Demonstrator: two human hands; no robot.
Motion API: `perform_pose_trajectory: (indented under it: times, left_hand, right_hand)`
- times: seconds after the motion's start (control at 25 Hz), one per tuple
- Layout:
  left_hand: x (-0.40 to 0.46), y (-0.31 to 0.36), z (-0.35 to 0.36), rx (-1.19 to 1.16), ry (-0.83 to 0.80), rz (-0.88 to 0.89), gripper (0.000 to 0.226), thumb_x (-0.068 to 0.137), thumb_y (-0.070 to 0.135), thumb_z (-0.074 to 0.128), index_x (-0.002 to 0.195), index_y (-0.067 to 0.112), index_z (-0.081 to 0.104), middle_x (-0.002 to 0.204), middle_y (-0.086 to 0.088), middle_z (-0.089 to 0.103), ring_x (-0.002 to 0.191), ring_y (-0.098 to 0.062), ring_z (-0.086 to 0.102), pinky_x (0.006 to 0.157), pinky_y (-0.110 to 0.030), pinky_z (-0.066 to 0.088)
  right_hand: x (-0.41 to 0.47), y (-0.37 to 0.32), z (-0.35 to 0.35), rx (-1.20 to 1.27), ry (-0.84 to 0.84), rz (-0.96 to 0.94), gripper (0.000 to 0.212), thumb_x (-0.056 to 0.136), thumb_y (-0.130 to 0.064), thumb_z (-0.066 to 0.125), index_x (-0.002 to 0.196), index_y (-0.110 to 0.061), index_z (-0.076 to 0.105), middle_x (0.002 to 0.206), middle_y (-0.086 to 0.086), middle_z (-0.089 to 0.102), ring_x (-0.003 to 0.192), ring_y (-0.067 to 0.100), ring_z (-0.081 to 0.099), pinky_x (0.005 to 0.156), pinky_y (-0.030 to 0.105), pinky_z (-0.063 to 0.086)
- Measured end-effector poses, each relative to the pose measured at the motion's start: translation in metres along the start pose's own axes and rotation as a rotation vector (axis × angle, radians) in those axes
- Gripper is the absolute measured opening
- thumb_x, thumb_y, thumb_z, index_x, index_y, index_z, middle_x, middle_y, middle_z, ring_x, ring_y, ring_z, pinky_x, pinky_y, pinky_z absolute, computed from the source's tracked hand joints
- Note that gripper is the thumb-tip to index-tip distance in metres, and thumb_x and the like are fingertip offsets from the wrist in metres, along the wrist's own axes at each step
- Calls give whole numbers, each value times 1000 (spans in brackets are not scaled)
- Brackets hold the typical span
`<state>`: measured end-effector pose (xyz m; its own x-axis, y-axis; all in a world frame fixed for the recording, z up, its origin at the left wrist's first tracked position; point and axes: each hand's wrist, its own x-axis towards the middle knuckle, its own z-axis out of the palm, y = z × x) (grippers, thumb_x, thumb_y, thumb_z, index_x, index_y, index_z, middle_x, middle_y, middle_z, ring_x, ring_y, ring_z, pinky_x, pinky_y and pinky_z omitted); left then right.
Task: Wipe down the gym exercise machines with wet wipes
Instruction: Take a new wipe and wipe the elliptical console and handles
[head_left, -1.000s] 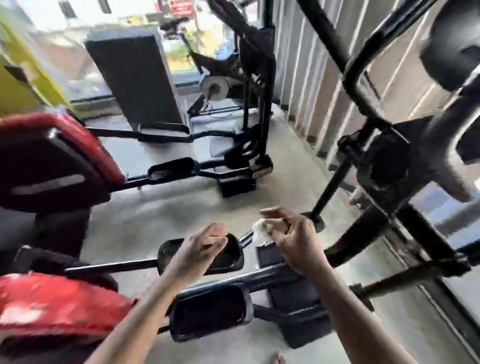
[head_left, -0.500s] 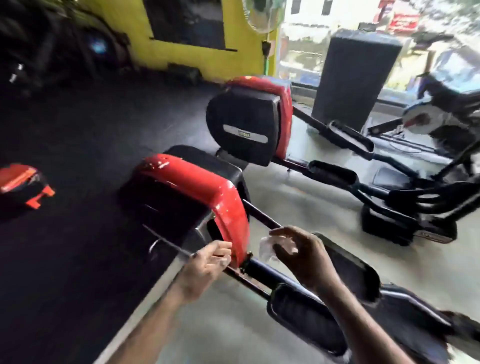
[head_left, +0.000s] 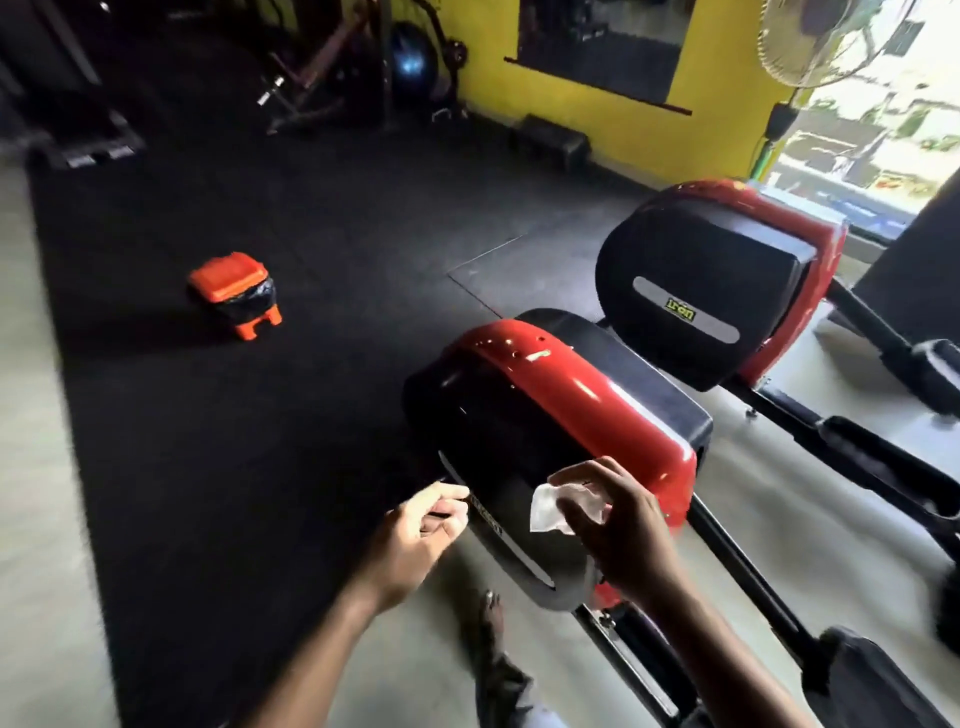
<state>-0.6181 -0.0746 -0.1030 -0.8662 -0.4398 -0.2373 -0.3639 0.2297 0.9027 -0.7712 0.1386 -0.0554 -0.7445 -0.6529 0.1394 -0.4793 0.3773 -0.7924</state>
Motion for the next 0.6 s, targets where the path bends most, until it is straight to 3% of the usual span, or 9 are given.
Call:
perform_pose_trajectory:
  times: [0.2, 0.4, 0.6]
  left_hand:
    - [121, -5, -87, -8, 73, 13, 24, 93, 31, 64, 116, 33, 69, 110, 2, 69, 90, -10, 68, 90, -36, 56]
    - [240, 8, -188, 94, 101, -32, 47, 82, 59, 58, 122, 34, 67, 99, 18, 68, 92, -6, 67, 92, -39, 56]
    - [338, 24, -265, -44, 196, -4, 65, 75, 60, 61, 124, 18, 66, 114, -10, 69, 100, -13, 68, 88, -21, 53]
  right_hand:
    - [159, -1, 71, 88, -57, -63, 34, 84, -5, 73, 102, -34, 73, 103, -16, 67, 98, 3, 65, 83, 20, 50]
    - [318, -32, 132, 149, -85, -130, 28, 83, -6, 73, 98, -30, 74, 99, -16, 69, 96, 1, 65, 84, 17, 49]
    - [439, -56, 169, 167, -142, -118, 19, 85, -11, 74, 90, -29, 70, 90, -21, 72, 88, -1, 67, 76, 9, 44]
